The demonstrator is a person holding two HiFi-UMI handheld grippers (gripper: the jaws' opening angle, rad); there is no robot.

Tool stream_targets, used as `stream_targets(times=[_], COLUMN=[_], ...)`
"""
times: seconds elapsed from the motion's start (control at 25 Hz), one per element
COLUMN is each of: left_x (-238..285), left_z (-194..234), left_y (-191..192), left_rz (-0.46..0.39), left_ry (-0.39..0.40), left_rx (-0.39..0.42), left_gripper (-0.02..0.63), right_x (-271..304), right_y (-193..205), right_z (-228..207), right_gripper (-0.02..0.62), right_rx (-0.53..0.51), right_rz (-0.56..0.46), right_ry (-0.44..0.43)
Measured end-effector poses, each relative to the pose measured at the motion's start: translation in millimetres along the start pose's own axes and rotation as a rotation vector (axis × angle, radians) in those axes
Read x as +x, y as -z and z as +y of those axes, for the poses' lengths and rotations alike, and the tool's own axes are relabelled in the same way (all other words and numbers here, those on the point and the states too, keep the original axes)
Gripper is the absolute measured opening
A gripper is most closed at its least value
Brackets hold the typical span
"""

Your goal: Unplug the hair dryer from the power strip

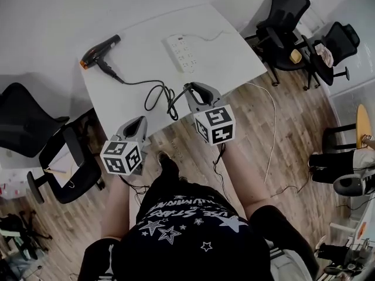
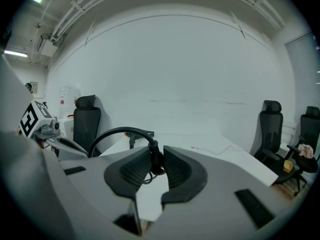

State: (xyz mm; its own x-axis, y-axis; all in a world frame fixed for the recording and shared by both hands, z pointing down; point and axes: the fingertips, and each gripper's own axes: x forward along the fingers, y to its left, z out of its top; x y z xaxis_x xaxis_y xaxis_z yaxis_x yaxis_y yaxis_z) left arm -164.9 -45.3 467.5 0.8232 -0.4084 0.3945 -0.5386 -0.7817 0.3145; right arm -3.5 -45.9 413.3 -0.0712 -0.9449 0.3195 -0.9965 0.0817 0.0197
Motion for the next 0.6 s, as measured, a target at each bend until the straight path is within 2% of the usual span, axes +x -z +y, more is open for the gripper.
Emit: stream_targets(times=[0.6], left_x=[-69], left_z=[-50], left_y=[35], left_rz=[-0.023], left_ry=[-0.031], left_rx=[0.007], left_gripper=[0.008], right_x=[-80], right_y=[33], right_z=[36], right_gripper=[0.081], right_rx=[0.015], right_rz=[0.000], right_ry=[0.012])
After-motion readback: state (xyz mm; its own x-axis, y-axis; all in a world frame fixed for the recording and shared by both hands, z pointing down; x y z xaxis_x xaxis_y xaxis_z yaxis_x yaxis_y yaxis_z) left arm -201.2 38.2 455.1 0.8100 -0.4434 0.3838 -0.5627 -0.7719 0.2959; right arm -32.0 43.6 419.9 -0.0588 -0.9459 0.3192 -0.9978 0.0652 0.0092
